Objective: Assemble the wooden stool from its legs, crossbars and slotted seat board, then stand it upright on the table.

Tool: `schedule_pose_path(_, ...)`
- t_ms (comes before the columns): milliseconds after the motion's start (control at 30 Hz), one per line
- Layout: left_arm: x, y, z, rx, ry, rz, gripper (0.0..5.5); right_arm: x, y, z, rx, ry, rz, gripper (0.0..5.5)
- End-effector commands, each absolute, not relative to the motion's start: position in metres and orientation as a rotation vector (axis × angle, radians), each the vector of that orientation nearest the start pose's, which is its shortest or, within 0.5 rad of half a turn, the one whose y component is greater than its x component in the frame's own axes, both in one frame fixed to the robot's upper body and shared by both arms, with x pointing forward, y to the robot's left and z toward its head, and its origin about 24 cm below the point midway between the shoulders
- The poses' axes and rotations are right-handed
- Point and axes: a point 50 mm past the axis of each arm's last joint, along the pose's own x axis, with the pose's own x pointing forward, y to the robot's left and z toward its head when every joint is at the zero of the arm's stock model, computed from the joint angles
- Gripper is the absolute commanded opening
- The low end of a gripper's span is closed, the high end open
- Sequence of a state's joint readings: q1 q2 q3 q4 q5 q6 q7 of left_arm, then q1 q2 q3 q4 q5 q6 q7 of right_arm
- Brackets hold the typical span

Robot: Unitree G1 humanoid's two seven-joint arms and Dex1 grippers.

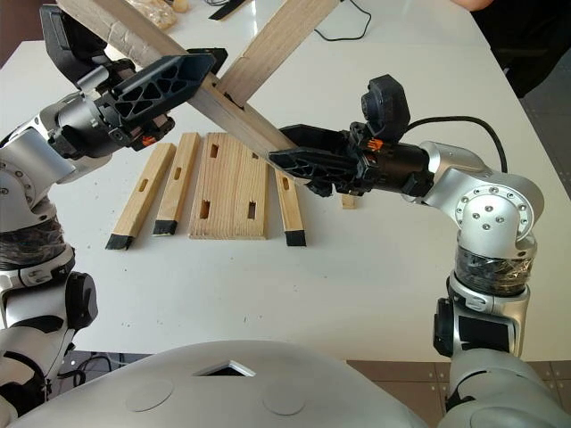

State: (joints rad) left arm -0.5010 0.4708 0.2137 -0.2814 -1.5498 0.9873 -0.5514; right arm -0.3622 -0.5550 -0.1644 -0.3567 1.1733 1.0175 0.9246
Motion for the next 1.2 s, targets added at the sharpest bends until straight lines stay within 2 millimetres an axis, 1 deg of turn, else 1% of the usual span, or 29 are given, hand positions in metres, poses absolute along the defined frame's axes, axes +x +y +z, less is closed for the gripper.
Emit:
schedule_pose_path(33, 0.242, 0.143, 0.229, -0.69, -0.053, -1.443, 2.17, 0.237, -0.157, 0.185, 0.439, 0.133, 1.398, 2.03)
schedule_pose_path(100, 0.244, 0.145, 0.228, -0.687, -0.074, -1.413, 2.13, 0.242, -0.16, 0.185, 0.426, 0.096, 1.352, 2.03)
schedule_pose_path(133, 0.247, 0.146, 0.228, -0.686, -0.086, -1.394, 2.1, 0.243, -0.162, 0.186, 0.427, 0.062, 1.34, 2.41)
schedule_pose_path(233, 0.252, 0.149, 0.23, -0.683, -0.116, -1.355, 2.07, 0.243, -0.165, 0.184, 0.423, 0.008, 1.312, 2.83)
schedule_pose_path(300, 0.254, 0.152, 0.229, -0.674, -0.121, -1.338, 2.05, 0.245, -0.166, 0.178, 0.403, 0.014, 1.236, 3.14)
schedule_pose_path(333, 0.255, 0.154, 0.229, -0.67, -0.124, -1.325, 2.05, 0.247, -0.167, 0.175, 0.396, 0.025, 1.214, 3.19)
schedule_pose_path(400, 0.258, 0.159, 0.23, -0.645, -0.132, -1.298, 2.05, 0.247, -0.169, 0.172, 0.363, 0.029, 1.201, 3.22)
schedule_pose_path(467, 0.261, 0.167, 0.229, -0.567, -0.143, -1.262, 2.05, 0.252, -0.174, 0.172, 0.344, 0.01, 1.152, 3.22)
schedule_pose_path(500, 0.264, 0.174, 0.223, -0.457, -0.136, -1.23, 2.05, 0.256, -0.179, 0.172, 0.335, -0.003, 1.113, 3.22)
schedule_pose_path(567, 0.268, 0.196, 0.21, -0.26, -0.111, -1.171, 2.05, 0.265, -0.186, 0.171, 0.305, -0.022, 1.043, 3.22)
schedule_pose_path(667, 0.266, 0.226, 0.197, -0.02, -0.053, -1.155, 2.05, 0.274, -0.191, 0.16, 0.269, -0.028, 0.942, 3.22)
schedule_pose_path(767, 0.262, 0.237, 0.186, 0.12, 0.002, -1.215, 2.05, 0.277, -0.192, 0.146, 0.264, -0.014, 0.879, 3.22)
schedule_pose_path(833, 0.259, 0.239, 0.18, 0.157, 0.03, -1.272, 2.05, 0.278, -0.193, 0.138, 0.248, 0.004, 0.848, 3.22)
schedule_pose_path(933, 0.255, 0.243, 0.175, 0.192, 0.047, -1.324, 2.05, 0.28, -0.196, 0.135, 0.242, 0.005, 0.82, 3.22)
schedule_pose_path(1067, 0.253, 0.246, 0.173, 0.22, 0.06, -1.343, 2.05, 0.283, -0.198, 0.133, 0.243, 0.006, 0.799, 3.22)
schedule_pose_path(1200, 0.248, 0.247, 0.166, 0.208, 0.099, -1.358, 2.05, 0.281, -0.202, 0.13, 0.242, 0.019, 0.786, 3.22)
